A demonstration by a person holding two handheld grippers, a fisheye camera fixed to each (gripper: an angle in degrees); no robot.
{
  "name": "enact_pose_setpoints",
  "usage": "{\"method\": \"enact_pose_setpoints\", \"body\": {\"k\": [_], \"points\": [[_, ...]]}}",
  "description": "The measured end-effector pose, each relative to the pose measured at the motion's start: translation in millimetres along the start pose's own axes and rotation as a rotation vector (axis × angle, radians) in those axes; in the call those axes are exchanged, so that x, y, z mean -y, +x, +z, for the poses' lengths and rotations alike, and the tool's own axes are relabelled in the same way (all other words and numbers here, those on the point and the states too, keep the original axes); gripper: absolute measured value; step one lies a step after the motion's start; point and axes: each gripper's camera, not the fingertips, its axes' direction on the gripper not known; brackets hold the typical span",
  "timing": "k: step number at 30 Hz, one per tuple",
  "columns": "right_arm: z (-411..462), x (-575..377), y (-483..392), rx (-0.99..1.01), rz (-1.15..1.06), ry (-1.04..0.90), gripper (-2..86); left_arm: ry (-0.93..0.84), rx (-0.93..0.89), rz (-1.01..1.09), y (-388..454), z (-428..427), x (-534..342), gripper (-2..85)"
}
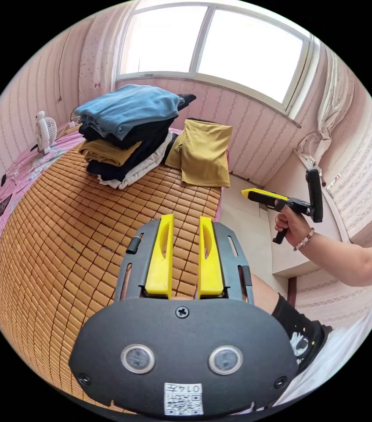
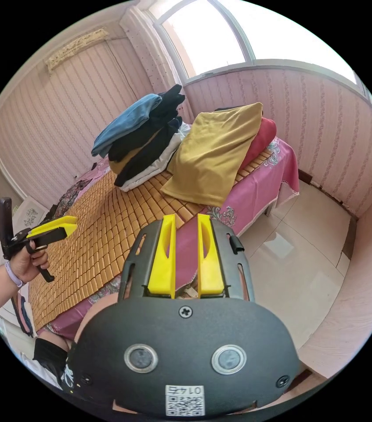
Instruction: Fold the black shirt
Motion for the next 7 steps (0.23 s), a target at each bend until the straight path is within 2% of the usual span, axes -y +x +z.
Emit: {"method": "enact_pose_setpoints", "body": {"k": [4,7], "points": [[16.0,29.3,36.3,-0.096,0.113,0.088,9.9,-0.059,-0.034,-0.05,-11.8,67.0,55.2,9.3],[32.5,43.9,57.7,-0.098,0.15,0.077,8.4,-0.069,-0.016,-0.079,-19.1,109.8,90.5,10.0]]}}
